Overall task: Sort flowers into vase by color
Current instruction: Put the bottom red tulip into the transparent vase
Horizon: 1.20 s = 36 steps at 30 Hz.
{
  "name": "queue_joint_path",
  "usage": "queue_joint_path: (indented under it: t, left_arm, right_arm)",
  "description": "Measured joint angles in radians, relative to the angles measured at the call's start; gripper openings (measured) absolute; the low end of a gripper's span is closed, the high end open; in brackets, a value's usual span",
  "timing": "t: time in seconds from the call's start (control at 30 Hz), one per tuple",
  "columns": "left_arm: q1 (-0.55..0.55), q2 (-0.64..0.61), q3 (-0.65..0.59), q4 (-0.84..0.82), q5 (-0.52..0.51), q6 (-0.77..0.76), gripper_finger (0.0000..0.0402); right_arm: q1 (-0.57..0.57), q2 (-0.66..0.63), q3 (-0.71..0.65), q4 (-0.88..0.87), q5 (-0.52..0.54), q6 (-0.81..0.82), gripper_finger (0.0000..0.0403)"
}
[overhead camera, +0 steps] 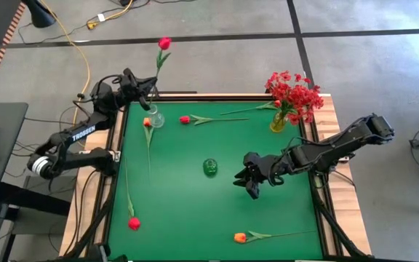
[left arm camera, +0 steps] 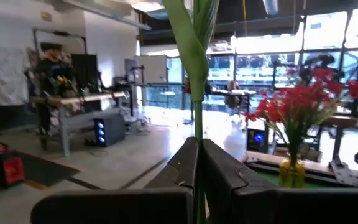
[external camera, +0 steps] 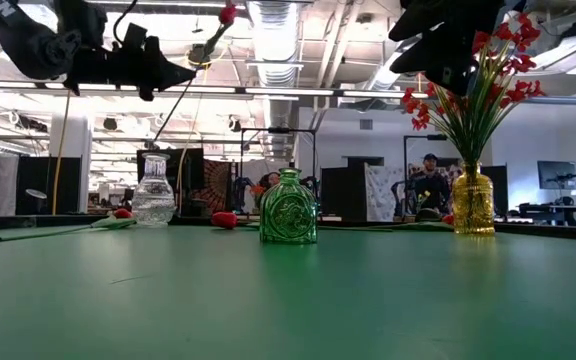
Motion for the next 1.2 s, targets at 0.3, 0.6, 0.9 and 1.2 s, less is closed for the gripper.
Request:
queue_joint_path:
  t: [0.3,0.6,0.9,1.2]
  left_arm:
    - [0.001,0.022,0.0,-0.008,0.021,0.0,0.0]
    - [0.011,0.029,-0.121,0.151,-0.004,-0.044,0.0]
    - [0.014,0.028,-0.166,0.234,-0.024,-0.022,0.0]
    - [0.014,0.028,-0.168,0.113,-0.029,0.059,0.0]
  right_arm:
    - [0.0,0.0,0.0,0.0,-0.001,0.0,0.0175]
    - [0.0,0.0,0.0,0.0,-0.002,0.0,0.0175]
    - [0.0,0.0,0.0,0.001,-0.004,0.016,0.0175]
    - [-0.007,0.0,0.0,0.006,-0.051,0.075,0.0175]
